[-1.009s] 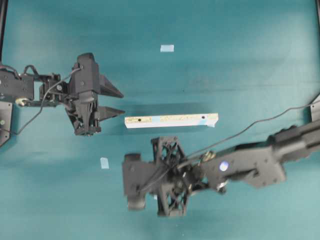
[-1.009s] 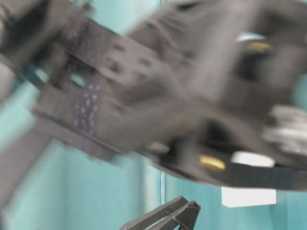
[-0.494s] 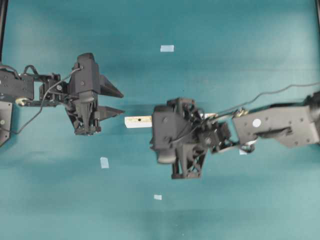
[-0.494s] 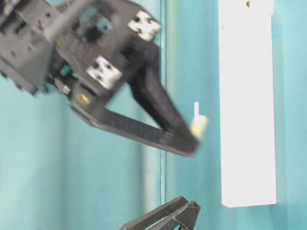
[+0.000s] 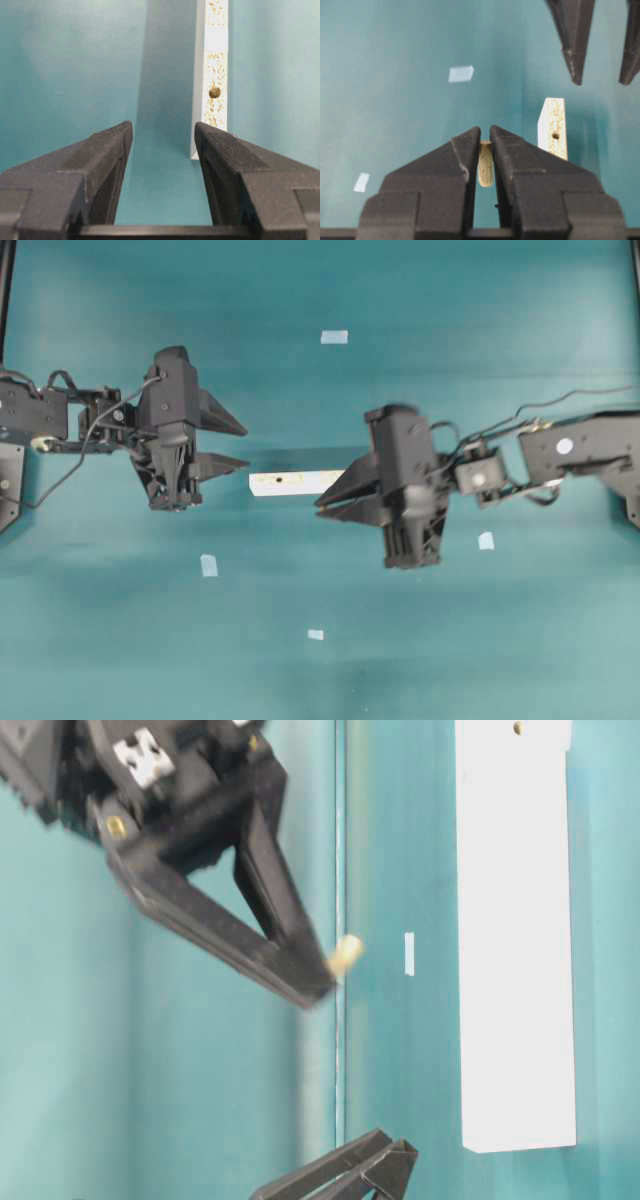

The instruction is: Move the wooden board into place and insert the rod into its hole.

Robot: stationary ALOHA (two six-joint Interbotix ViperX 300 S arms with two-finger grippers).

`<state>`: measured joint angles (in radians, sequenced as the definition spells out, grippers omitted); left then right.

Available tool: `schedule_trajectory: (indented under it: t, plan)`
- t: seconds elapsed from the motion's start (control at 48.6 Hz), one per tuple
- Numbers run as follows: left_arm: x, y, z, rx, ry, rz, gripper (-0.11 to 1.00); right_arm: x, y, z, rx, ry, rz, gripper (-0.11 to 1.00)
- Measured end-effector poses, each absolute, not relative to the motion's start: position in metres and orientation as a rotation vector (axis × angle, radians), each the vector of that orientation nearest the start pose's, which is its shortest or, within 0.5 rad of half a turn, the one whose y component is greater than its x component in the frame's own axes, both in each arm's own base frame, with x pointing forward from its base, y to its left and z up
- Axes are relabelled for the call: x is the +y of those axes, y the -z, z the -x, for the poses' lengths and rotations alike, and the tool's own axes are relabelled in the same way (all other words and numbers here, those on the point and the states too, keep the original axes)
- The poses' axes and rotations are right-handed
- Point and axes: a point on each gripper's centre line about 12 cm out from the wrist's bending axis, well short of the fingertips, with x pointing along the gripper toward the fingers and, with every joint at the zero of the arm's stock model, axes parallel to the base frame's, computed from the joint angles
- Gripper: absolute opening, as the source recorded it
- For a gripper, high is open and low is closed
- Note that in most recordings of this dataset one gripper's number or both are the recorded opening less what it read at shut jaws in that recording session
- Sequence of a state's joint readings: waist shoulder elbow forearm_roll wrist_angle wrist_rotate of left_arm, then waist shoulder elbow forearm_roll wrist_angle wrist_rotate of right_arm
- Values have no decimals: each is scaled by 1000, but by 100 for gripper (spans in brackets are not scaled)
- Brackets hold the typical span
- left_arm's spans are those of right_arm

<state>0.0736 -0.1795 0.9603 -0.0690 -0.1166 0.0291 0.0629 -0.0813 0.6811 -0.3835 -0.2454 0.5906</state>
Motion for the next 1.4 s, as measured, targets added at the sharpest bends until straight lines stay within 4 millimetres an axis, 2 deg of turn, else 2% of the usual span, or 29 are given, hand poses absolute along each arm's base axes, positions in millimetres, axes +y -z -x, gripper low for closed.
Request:
schedule_trajectory:
  t: [0.247,0.494,0.865,1.009,1.174,1.4]
  plan:
    - [24,-149,-310,663,-92,61,52,16,-213,-365,274,-125,-252,11]
    - [24,-149,-311,663,-92,61,52,2,-195,-339,194,-135,-285,11]
    - [24,-155,-317,678,-89,63,52,-10,-174,-308,148,-108,-171,11]
    - [24,-159,-323,704,-87,64,52,-11,-166,-302,146,-99,-158,11]
    - [25,-157,-331,727,-86,66,52,-11,-158,-303,132,-109,-174,11]
    - [27,-152,-354,735,-85,65,52,-11,-140,-306,138,-114,-193,11]
